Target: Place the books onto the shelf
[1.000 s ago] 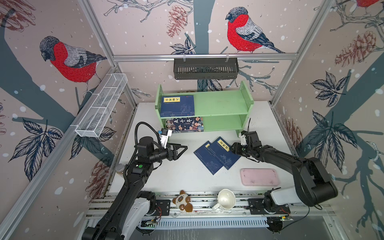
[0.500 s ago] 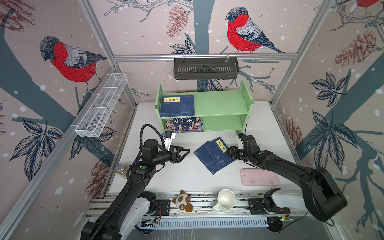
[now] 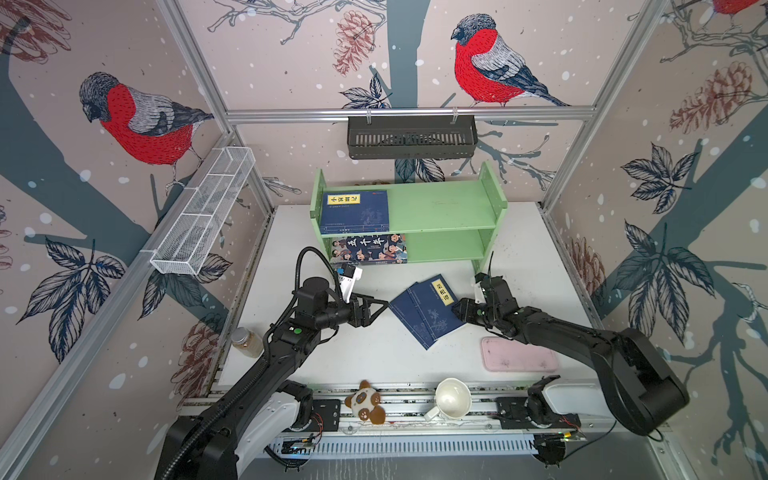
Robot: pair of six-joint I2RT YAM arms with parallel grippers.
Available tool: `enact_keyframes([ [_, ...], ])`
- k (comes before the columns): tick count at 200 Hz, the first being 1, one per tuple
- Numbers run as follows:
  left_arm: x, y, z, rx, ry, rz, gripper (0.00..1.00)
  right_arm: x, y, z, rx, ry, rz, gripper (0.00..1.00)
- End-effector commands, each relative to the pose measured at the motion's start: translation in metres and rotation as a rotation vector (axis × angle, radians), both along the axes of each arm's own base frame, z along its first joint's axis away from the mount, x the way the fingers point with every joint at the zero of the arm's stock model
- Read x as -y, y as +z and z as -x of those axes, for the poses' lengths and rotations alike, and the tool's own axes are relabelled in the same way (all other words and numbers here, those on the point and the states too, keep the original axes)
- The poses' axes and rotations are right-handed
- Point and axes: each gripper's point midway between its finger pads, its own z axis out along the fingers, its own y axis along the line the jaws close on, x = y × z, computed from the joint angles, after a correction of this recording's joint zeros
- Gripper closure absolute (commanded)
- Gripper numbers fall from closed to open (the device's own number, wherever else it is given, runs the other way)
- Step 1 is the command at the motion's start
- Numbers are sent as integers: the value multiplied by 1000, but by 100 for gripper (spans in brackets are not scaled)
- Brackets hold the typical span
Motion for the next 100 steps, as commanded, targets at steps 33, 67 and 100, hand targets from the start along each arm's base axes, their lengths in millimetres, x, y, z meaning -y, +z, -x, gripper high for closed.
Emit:
enact_keyframes([
  [33,14,6,-10,31,-16,23,27,-18,7,16,6,84,-13,61],
  [67,18,-6,-5,41,-45,-7,28,-19,10,24,-5,98,-33,66],
  [100,26,-10,-1,50,-88,-49,28,-19,16,26,3,102,-48,68],
])
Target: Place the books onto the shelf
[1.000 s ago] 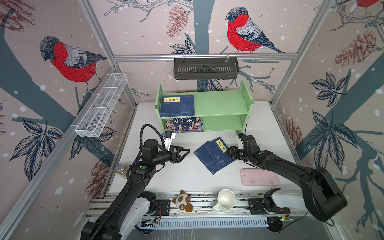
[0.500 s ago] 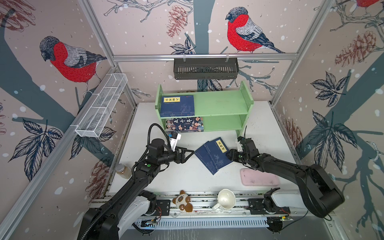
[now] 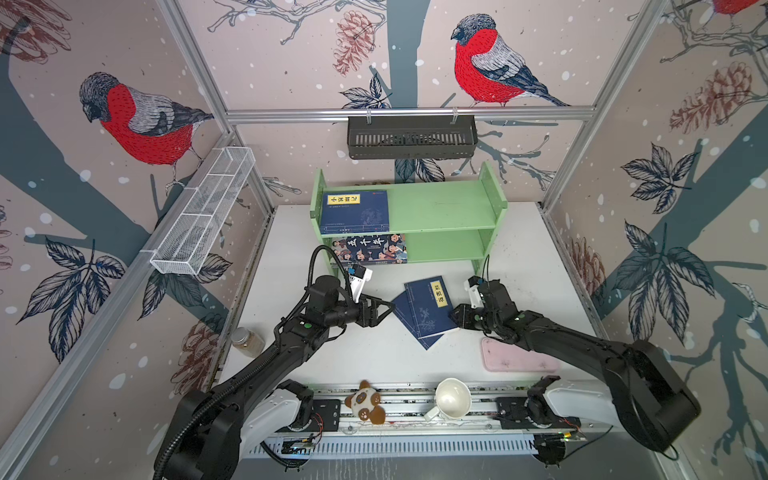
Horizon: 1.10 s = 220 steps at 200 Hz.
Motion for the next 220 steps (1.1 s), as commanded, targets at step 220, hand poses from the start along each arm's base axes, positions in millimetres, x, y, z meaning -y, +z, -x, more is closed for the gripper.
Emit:
enact_keyframes([
  [220,62,-57,2,-145,-137,-46,35,11,-7,22,-32,-10,3,81],
])
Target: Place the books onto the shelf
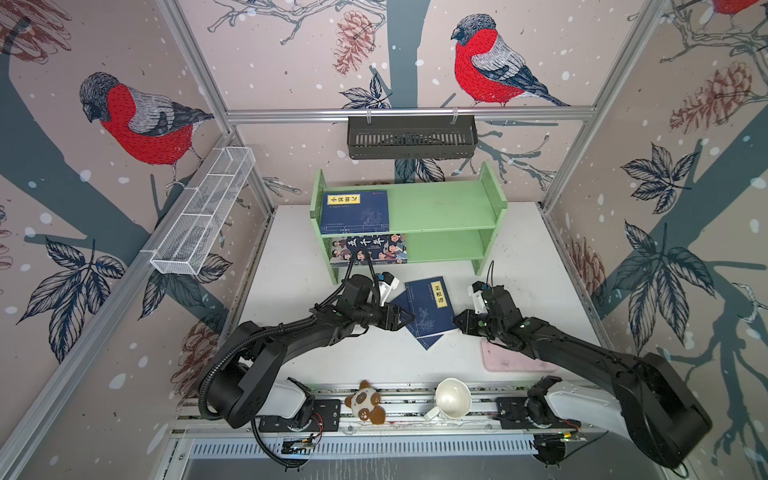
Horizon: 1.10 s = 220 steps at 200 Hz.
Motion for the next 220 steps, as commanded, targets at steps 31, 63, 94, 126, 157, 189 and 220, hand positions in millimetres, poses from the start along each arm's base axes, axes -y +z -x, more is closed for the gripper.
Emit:
enact_keyframes([
  [31,7,0,-2,43,-26,15,35,9,-6,2,-12,-28,27,73],
  [63,12,-2,-3,32,-44,11,37,11,-10,2,-17,-40,1,68],
  [94,16,-10,-3,23,-55,-4,37,12,-10,3,-21,-30,-12,67],
  [126,20,-16,-6,12,-50,-20,37,11,-7,2,-11,-23,-20,67],
  [157,22,-24,-10,-2,-38,-39,38,12,1,-5,30,-40,-38,65],
  [189,23,-28,-11,-13,-38,-43,37,11,10,-13,76,-61,-71,65],
  [220,26,-33,-12,-23,-51,-44,38,9,9,-18,77,-50,-79,65],
])
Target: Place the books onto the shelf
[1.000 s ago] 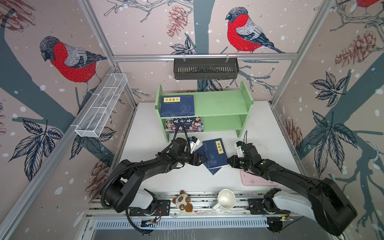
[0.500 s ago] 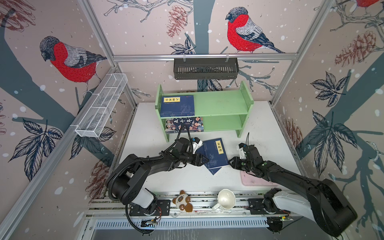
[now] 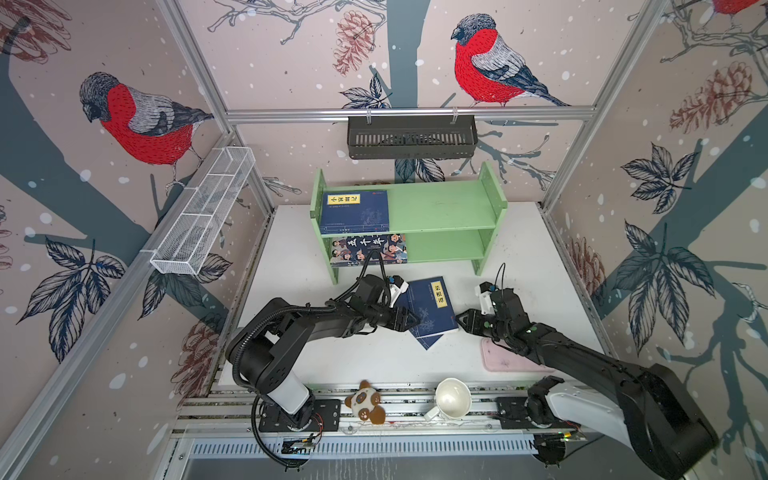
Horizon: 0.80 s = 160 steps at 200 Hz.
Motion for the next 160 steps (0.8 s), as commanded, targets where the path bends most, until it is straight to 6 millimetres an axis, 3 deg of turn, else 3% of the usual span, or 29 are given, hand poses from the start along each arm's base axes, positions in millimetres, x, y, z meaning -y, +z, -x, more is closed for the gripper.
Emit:
enact_keyframes([
  [1,7,5,-6,39,-13,26,38,-5,7,-9,34,6,-27,65],
  [97,23,2,-8,-1,-77,43,40,-19,5,-17,33,70,-45,63],
  [160,24,-1,-8,1,-71,36,40,-19,-15,-18,-13,91,-1,61],
])
